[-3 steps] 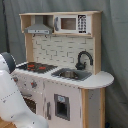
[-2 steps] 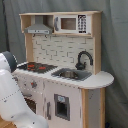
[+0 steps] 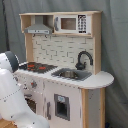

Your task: Play with the kitchen

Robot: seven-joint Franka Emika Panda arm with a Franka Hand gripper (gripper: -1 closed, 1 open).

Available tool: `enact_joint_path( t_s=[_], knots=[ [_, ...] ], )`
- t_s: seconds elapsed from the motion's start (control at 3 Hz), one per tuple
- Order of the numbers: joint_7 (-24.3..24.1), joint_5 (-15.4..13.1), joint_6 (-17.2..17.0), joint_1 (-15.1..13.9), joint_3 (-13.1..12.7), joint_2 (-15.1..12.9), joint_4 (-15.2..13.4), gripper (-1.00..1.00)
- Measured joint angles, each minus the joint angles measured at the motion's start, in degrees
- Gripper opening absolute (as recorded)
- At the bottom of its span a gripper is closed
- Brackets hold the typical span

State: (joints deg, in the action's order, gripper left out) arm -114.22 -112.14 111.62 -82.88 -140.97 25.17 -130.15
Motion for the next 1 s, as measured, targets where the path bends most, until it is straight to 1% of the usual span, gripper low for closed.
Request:
enact_joint_path(
  t_s=[0.33,0.67,1.0],
  knots=[
    [-1.7,0.0,3.2,-1.4,0.0,3.8,2.2,1.00],
    [-1.7,0.0,3.6,-1.6,0.0,3.8,2.6,1.00],
    [-1.7,0.0,3.6,-1.6,0.0,3.8,2.6,-1.00]
  ],
)
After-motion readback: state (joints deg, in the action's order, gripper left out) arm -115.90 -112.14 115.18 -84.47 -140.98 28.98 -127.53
